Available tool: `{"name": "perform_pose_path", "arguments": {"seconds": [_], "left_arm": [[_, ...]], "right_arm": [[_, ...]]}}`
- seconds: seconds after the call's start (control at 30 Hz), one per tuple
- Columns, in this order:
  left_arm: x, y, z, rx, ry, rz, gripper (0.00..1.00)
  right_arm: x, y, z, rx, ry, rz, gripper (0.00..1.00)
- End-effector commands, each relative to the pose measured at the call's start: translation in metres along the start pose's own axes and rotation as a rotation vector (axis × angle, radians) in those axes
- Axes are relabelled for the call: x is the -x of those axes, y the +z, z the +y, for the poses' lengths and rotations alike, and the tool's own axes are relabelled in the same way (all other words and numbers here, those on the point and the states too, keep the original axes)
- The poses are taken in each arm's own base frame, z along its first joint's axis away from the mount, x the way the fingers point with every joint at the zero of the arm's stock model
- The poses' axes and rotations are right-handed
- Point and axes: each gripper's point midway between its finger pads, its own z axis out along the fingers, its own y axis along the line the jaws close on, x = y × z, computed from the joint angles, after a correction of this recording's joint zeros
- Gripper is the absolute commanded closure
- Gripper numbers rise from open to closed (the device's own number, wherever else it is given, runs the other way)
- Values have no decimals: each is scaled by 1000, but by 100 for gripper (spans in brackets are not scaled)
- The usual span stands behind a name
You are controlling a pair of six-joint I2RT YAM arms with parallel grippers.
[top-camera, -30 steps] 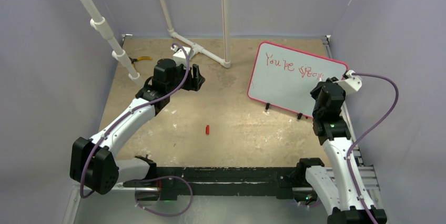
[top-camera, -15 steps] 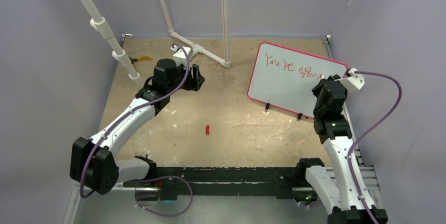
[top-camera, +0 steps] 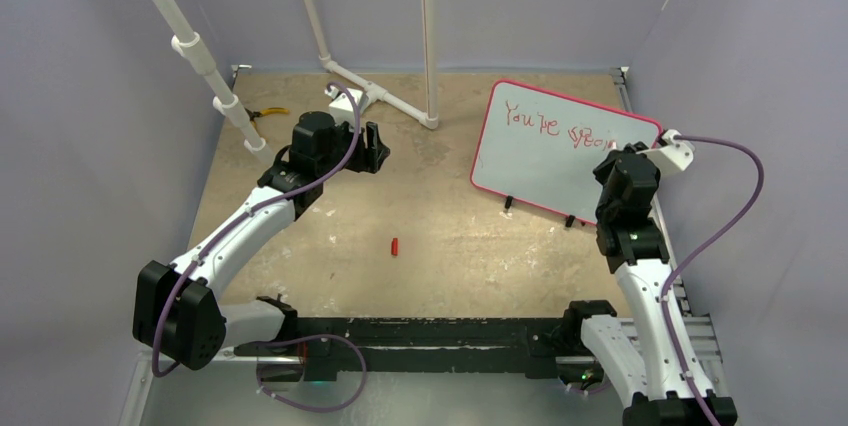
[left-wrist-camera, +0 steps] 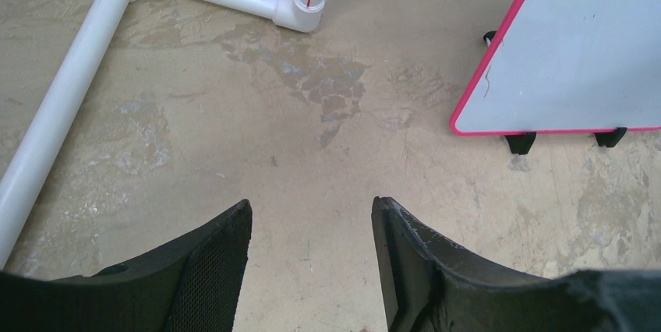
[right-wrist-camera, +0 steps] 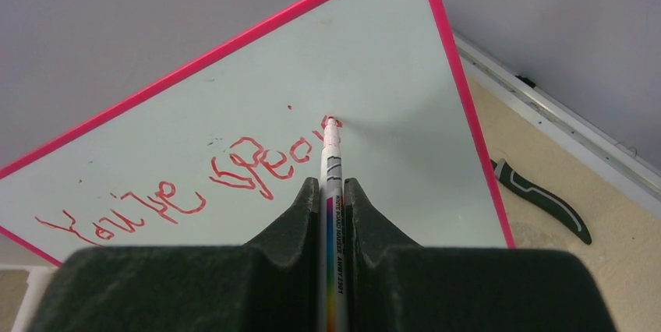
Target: Write a sentence on the whiteboard
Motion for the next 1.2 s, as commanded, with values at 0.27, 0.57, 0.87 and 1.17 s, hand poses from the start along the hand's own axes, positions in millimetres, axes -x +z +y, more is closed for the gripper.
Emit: {"name": "perform_pose_path", "arguments": {"seconds": [0.27, 0.57, 0.87, 1.17], "left_arm": [[16, -5, -4, -21, -6, -62, 43], [17, -6, -5, -23, -7, -64, 43], [16, -6, -5, -25, -8, -64, 43], [18, -7, -5, -20, -8, -69, 43]], "right_arm": [[-6, -2, -9, -21, 12, 5, 100], [-10, -2, -15, -50, 16, 16, 100], [-6, -3, -19, -75, 22, -1, 100], [-3, -1, -21, -92, 22, -19, 100]]}}
